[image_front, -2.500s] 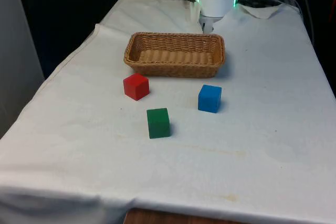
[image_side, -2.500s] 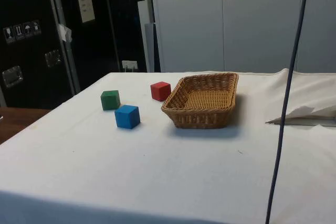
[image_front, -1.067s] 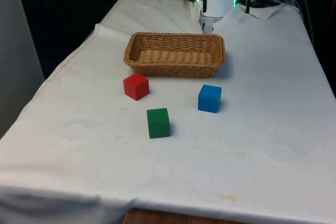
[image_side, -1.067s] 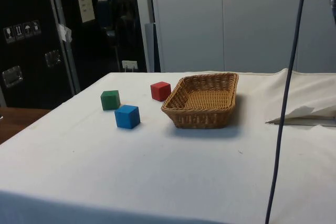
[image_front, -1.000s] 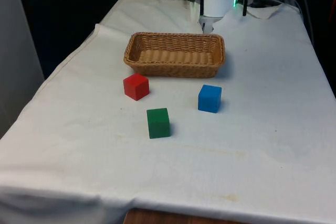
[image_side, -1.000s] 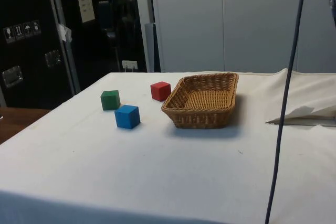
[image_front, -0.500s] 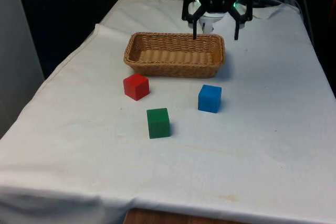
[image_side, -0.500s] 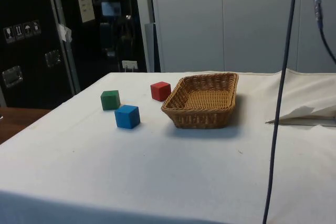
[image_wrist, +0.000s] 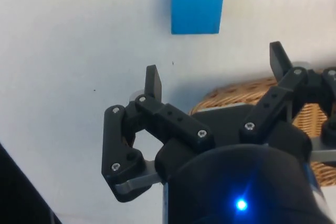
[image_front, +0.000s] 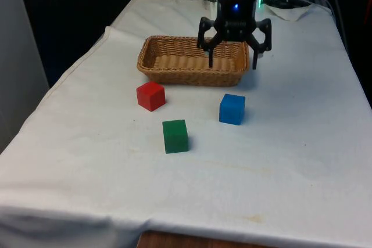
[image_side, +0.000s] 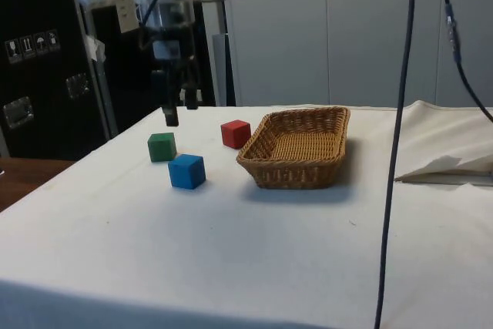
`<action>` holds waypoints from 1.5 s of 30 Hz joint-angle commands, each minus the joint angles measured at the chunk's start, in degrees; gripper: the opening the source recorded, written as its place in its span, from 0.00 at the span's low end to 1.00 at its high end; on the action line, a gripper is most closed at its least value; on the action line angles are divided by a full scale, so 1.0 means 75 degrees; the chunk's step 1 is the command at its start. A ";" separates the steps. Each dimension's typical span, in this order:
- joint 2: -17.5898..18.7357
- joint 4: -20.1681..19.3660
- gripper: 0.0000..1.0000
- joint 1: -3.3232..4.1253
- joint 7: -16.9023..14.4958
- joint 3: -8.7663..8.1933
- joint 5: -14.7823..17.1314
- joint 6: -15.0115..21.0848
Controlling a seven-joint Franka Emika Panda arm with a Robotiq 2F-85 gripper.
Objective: Pick up exactly two blocks and place them into the basket.
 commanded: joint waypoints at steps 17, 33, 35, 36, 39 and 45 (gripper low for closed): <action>0.1077 0.0428 1.00 -0.0076 -0.0168 0.0099 0.0535 0.0558; 0.1795 0.0611 1.00 -0.0061 -0.0153 0.0122 0.0703 0.0848; 0.1826 0.0634 1.00 -0.0053 -0.0138 0.0107 0.0695 0.0848; 0.1826 0.0634 1.00 -0.0046 -0.0138 0.0099 0.0688 0.0840; 0.1818 0.0619 0.98 -0.0031 -0.0122 0.0084 0.0665 0.0833; 0.1818 0.0611 0.45 -0.0015 -0.0115 0.0076 0.0649 0.0833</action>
